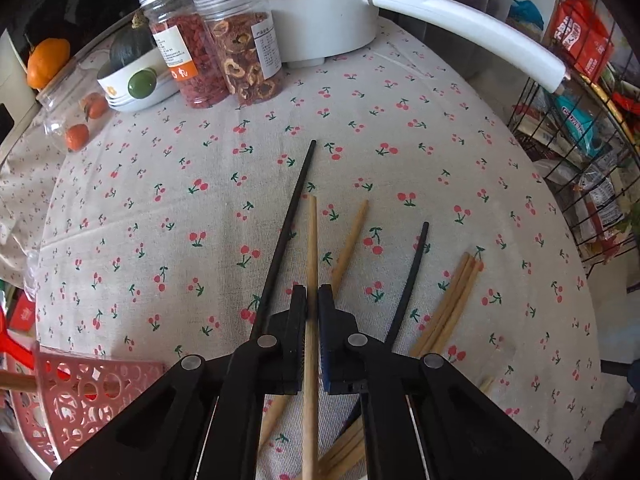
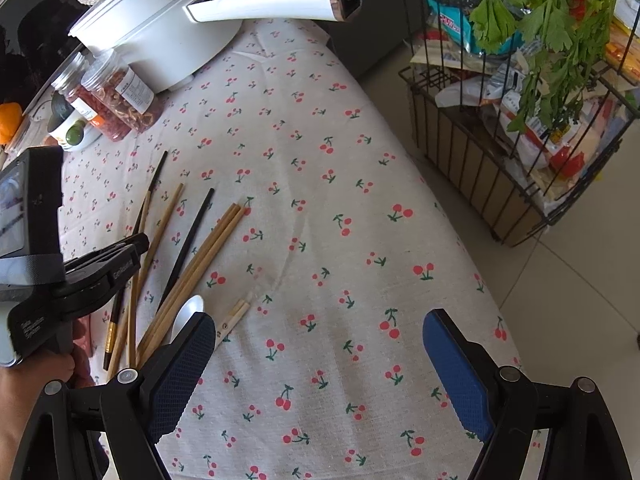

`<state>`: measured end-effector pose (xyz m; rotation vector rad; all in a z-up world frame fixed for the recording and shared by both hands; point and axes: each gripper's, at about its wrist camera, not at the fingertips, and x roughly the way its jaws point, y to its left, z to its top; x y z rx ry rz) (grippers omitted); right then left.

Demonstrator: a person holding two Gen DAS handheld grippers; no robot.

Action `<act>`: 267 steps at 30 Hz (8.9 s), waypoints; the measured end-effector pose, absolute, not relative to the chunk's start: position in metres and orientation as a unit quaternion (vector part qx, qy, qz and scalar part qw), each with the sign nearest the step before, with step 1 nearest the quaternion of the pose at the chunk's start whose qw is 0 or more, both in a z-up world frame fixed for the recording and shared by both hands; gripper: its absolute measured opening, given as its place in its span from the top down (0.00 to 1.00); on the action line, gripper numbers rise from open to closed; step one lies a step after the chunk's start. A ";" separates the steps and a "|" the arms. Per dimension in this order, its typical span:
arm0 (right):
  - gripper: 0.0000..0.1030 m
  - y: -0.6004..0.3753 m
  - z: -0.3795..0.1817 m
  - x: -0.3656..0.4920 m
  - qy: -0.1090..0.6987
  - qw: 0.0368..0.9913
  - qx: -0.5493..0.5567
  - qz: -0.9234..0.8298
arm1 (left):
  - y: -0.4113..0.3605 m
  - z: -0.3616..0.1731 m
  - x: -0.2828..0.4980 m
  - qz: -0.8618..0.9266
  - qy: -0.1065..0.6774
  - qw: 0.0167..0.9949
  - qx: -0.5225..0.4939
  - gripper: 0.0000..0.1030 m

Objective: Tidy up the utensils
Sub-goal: 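Grasp a wooden chopstick with left tool and lift it, then grasp the white plastic spoon with right tool while left tool carries the chopstick, then drop the chopstick into the pink holder with left tool while right tool carries the spoon, then lower the white spoon into the pink holder and open right tool, then move both tools back over the loose chopsticks, then grasp another wooden chopstick with left tool and lift it, then grasp the white disposable chopstick with right tool while left tool carries its wooden chopstick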

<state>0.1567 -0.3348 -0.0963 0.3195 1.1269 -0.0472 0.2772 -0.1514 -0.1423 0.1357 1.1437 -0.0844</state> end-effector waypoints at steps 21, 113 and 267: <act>0.14 -0.301 -0.117 0.159 0.565 0.815 0.130 -0.023 | -0.082 -0.012 0.105 -0.179 0.411 0.893 0.044 0.95; 0.96 -0.150 0.006 0.107 0.230 0.965 0.087 0.086 | 0.091 -0.032 0.116 -0.054 0.430 0.894 -0.115 0.20; 0.15 -0.272 -0.155 0.179 0.608 0.786 0.110 -0.007 | -0.063 -0.038 0.093 -0.203 0.418 0.885 0.043 0.95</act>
